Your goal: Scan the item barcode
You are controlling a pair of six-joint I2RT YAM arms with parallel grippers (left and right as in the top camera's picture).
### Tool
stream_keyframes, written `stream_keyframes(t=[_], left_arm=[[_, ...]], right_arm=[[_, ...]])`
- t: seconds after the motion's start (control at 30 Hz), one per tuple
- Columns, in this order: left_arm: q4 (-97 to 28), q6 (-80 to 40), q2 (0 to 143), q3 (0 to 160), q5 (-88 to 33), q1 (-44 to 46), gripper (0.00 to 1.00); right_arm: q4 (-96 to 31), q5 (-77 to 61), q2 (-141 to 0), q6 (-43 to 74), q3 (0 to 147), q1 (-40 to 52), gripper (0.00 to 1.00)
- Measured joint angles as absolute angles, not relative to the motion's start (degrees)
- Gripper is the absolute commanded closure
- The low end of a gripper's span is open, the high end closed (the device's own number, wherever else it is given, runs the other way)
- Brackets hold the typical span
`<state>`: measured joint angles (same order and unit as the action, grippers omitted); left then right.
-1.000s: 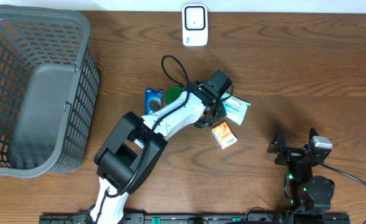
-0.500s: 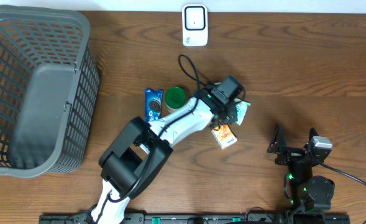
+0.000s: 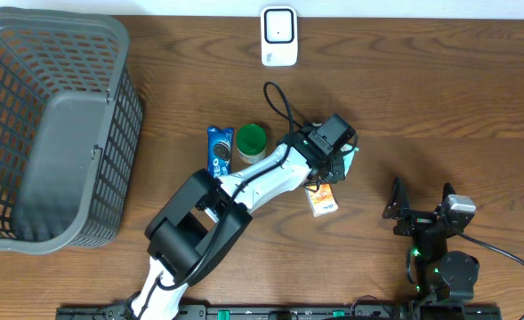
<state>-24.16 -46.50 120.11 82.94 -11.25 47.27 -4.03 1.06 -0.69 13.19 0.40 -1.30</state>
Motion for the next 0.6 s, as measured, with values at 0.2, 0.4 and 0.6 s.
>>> stream_keyframes(t=[0.2, 0.4, 0.6], left_arm=[[-29.6, -52.6, 120.5, 82.9, -8.6, 47.3, 0.9], [-36.6, -59.4, 120.4, 83.0, -2.8, 47.2, 0.9], [-38.8, -61.6, 120.3, 83.0, 0.3, 46.5, 0.78]], right_arm=[[-4.0, 1.1, -0.7, 13.2, 0.4, -1.3, 0.01], [-4.0, 1.1, -0.7, 13.2, 0.4, -1.3, 0.01], [-4.0, 1.1, -0.7, 13.2, 0.4, -1.3, 0.01]])
